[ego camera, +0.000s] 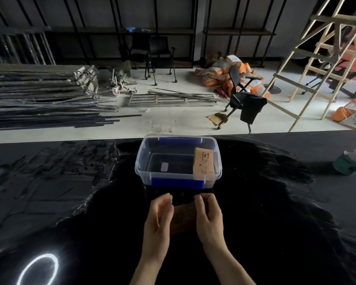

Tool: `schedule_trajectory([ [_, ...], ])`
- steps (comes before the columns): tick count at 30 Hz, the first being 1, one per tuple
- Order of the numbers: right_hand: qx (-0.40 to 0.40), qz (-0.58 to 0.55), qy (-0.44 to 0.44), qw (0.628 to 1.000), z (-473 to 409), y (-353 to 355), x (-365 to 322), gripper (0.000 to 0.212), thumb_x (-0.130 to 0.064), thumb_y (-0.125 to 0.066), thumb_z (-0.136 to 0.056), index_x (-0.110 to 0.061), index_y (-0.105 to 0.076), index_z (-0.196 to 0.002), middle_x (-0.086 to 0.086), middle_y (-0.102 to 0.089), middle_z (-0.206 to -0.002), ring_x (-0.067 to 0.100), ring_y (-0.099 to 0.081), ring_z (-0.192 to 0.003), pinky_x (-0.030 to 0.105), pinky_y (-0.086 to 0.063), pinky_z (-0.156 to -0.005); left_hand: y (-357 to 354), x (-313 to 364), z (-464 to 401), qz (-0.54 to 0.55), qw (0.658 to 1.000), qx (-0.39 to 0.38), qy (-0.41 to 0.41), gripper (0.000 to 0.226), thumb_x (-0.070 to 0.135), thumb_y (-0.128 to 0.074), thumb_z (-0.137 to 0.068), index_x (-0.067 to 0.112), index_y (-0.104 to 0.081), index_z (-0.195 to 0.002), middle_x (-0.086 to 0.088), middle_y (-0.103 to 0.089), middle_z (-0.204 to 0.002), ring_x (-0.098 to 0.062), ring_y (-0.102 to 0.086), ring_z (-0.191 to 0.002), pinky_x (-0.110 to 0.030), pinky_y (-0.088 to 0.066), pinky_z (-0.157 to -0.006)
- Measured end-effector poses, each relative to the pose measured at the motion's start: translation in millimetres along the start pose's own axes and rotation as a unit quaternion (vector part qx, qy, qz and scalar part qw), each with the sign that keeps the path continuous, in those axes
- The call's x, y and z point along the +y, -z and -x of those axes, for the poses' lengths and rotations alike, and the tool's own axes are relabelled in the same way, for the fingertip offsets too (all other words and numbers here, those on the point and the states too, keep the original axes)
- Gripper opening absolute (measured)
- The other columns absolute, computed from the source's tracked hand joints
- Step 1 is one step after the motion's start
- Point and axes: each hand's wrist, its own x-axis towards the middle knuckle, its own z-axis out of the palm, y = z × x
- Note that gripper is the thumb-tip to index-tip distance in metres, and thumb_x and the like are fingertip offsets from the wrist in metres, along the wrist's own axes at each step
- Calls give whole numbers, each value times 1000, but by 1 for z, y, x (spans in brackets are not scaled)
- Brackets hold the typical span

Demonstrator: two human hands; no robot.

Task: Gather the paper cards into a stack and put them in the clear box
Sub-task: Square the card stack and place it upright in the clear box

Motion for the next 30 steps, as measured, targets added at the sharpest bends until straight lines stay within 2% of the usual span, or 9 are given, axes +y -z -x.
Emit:
schedule_trajectory([
  [4,23,-27,-25,999,5,-2,-2,27,-32,-52,-106,-16,-64,-86,4,-70,-75,8,-65,-62,25,-57,-57,-27,16,-5,65,984,162,26,20,35,-51,-104,26,-68,-107,-4,-77,-95,-16,-74,-91,-48,-62,-82],
  [9,44,7,15,999,5,-6,-3,33,-36,-52,-101,-12,-62,-81,10,-68,-71,11,-61,-56,22,-53,-51,-25,7,-15,23,979,201,-8,18,18,-48,-107,21,-65,-106,-8,-77,-88,-14,-74,-81,-22,-54,-69],
  [11,49,26,22,998,8,-9,-1,35,-37,-50,-99,-10,-59,-80,13,-66,-70,13,-57,-53,20,-48,-47,-26,3,-16,10,978,209,0,20,13,-47,-106,23,-64,-102,-11,-76,-89,-21,-74,-85,-27,-54,-69],
  [15,55,12,31,998,3,-10,0,28,-20,-52,-105,-9,-60,-80,13,-65,-69,6,-56,-53,19,-49,-48,-22,3,-25,1,980,196,-29,21,13,-44,-107,21,-63,-103,-6,-76,-79,-11,-73,-79,-29,-54,-78],
  [18,42,35,34,998,3,-11,6,28,-19,-51,-105,-10,-58,-79,6,-64,-67,6,-56,-53,19,-48,-48,-22,-3,-26,-14,980,196,-37,22,11,-45,-105,21,-63,-99,-3,-73,-88,-10,-71,-81,-33,-56,-74],
  [21,42,35,35,998,6,-11,8,28,-17,-51,-105,-10,-58,-79,3,-64,-66,6,-57,-53,17,-47,-47,-22,-7,-25,-18,981,191,-40,26,4,-44,-105,21,-62,-97,-5,-74,-81,-13,-70,-74,-36,-56,-71],
  [25,56,40,39,997,4,-11,9,29,-16,-49,-106,-10,-57,-79,1,-62,-65,6,-56,-53,15,-45,-48,-20,-8,-28,-51,983,168,-51,26,6,-43,-105,23,-60,-96,-8,-74,-83,-9,-71,-77,-15,-53,-65],
  [28,45,33,24,998,5,-11,4,29,-18,-48,-106,-10,-58,-79,1,-63,-65,5,-55,-51,18,-47,-47,-8,-3,-27,-114,985,103,-82,20,31,-41,-106,30,-61,-104,3,-75,-84,-2,-71,-81,-19,-56,-67],
  [30,53,31,21,998,4,-11,6,30,-19,-48,-106,-11,-57,-79,2,-63,-64,7,-55,-51,20,-48,-47,7,4,-26,-185,976,38,-111,32,54,-39,-101,36,-60,-116,11,-73,-96,-2,-70,-91,-28,-58,-78],
])
